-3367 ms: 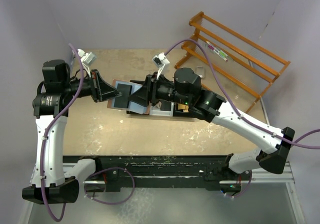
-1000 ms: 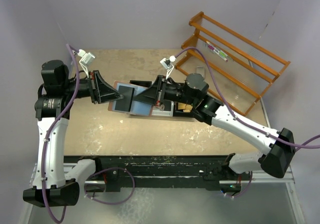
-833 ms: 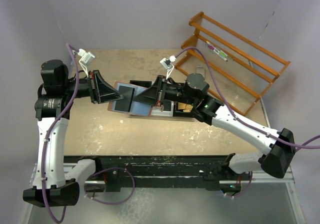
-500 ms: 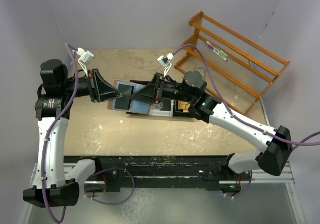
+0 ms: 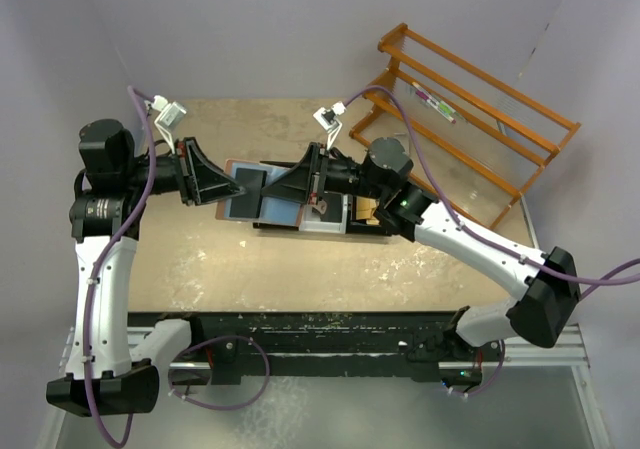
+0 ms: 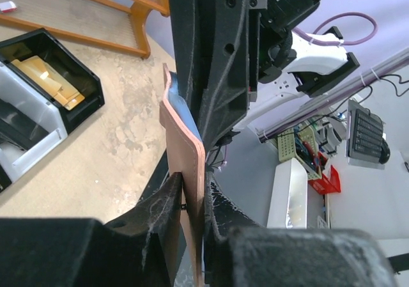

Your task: Take the credit cards out of the card holder

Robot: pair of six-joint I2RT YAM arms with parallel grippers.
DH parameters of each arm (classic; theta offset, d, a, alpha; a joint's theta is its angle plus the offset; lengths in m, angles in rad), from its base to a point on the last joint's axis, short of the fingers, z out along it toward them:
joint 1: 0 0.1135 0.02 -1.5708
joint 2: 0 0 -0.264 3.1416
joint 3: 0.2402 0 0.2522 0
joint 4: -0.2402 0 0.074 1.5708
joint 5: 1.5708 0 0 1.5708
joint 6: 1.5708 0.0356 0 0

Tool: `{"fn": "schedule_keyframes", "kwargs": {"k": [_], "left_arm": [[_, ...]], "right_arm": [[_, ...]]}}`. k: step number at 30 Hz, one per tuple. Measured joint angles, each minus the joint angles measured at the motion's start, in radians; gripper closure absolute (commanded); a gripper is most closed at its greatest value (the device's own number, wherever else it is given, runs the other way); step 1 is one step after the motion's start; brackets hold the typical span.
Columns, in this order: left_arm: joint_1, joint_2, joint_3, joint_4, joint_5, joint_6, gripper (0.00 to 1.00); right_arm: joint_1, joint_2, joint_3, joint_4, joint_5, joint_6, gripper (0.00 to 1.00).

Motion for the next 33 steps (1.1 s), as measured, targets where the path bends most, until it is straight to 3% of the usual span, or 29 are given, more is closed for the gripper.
{"fn": "schedule_keyframes", "kwargs": {"k": [7, 10, 13, 18, 29, 33], "left_arm": [[-0.003, -0.006, 0.000, -0.005, 0.039, 0.002, 0.67], [-0.005, -0.007, -0.006, -0.010, 0.061, 0.008, 0.59], [-0.007, -0.006, -0.019, -0.021, 0.084, 0.010, 0.57], [-0.009, -0.006, -0.024, -0.027, 0.121, 0.010, 0.61], [-0.009, -0.006, -0.024, -0.029, 0.162, 0.009, 0.77], [-0.009, -0.006, -0.024, -0.029, 0.166, 0.008, 0.78]], "right_arm": [[0.000, 0.004, -0.002, 0.045, -0.024, 0.023, 0.98], [0.001, 0.004, -0.002, 0.069, -0.031, 0.028, 1.00], [0.001, 0.004, -0.006, 0.102, -0.046, 0.030, 1.00], [0.001, 0.004, -0.010, 0.123, -0.051, 0.030, 1.00], [0.001, -0.007, -0.027, 0.090, -0.069, 0.016, 1.00], [0.001, -0.031, -0.029, 0.077, -0.069, 0.005, 1.00]]}}
